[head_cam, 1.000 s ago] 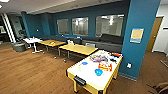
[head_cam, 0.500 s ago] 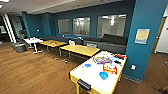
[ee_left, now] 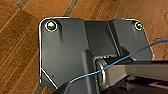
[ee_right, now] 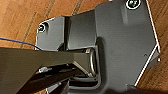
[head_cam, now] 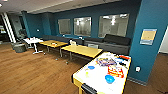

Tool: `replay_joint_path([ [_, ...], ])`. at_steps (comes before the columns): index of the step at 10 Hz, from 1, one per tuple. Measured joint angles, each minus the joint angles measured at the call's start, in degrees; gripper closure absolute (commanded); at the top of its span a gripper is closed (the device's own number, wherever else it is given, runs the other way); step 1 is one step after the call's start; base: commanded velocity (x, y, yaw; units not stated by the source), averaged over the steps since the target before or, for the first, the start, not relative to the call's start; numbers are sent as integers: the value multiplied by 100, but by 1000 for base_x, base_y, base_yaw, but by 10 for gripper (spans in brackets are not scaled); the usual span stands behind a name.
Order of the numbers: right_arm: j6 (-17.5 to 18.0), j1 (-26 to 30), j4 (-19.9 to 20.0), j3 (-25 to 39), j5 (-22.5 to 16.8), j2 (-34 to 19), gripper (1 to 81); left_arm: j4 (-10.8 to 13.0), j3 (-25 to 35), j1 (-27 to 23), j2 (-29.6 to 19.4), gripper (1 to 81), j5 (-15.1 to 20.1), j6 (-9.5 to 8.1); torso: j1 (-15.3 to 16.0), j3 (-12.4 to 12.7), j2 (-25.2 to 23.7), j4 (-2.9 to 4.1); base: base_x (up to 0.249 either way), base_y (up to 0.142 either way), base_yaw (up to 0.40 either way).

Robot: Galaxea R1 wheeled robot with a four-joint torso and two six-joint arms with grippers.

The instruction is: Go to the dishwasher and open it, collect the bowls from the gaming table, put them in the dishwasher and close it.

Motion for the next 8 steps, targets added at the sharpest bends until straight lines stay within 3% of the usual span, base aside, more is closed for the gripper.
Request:
replay_joint_path([
  [8, 0, 17, 0, 0, 4, -16, 10, 2, 0, -5, -18, 10, -5, 0, 0, 0, 0, 0, 158, 120, 0],
])
